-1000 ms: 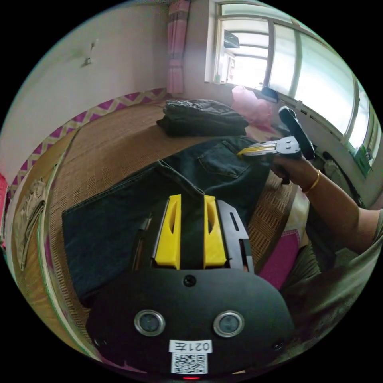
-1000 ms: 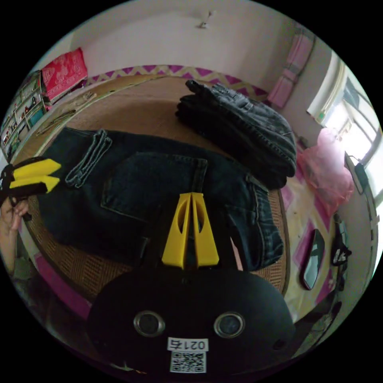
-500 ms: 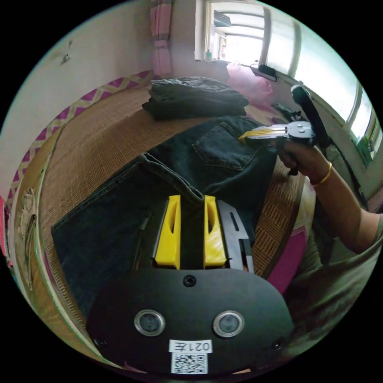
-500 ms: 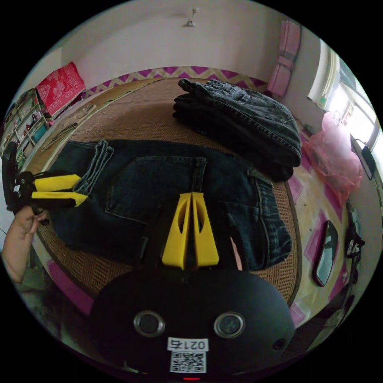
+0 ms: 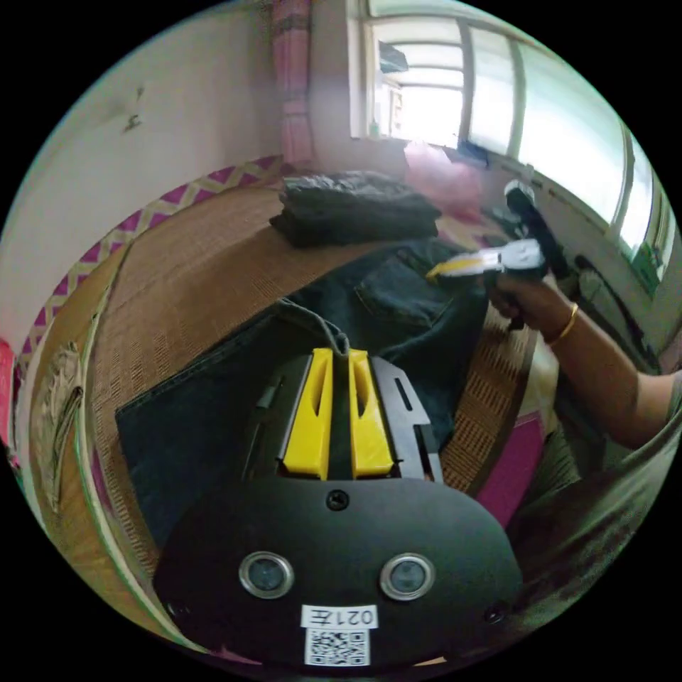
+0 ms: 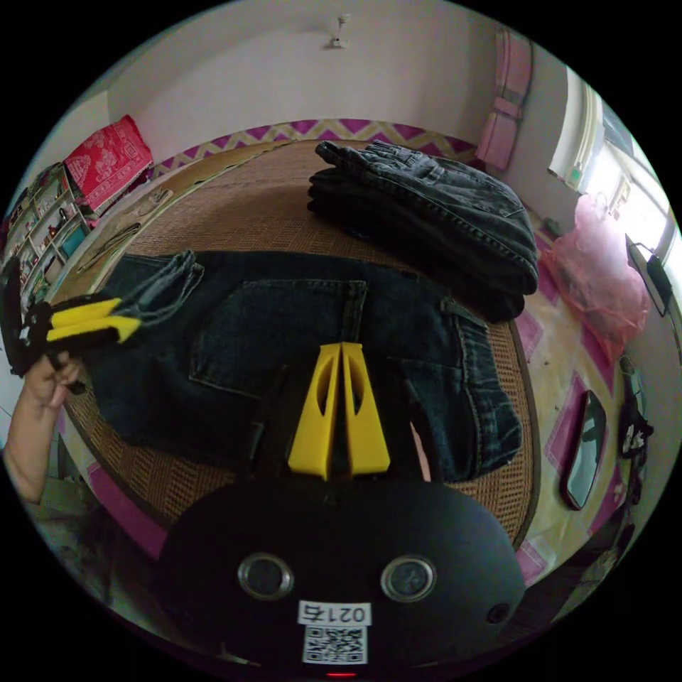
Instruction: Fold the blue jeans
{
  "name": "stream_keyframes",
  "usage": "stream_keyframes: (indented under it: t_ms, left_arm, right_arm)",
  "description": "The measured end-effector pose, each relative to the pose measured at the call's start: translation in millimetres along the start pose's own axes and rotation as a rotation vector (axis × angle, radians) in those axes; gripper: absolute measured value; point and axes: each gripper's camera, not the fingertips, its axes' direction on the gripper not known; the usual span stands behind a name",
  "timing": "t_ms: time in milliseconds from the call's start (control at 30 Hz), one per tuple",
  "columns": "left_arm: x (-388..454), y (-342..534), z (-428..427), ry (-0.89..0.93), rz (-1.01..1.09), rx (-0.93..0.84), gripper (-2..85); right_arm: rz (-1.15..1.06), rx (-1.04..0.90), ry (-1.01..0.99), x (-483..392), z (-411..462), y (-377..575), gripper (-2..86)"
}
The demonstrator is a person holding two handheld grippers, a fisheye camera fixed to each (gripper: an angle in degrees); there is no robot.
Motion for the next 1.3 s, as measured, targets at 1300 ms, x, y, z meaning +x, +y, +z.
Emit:
stream_keyframes:
  t_ms: [1300]
  left_arm:
    - [-399.1,228.5,-225.7,-0.141,-0.14,0.071,10.4]
  right_arm:
    - [-0.54,0.037,0.013,-154.5,-46.8,-33.7,8.9]
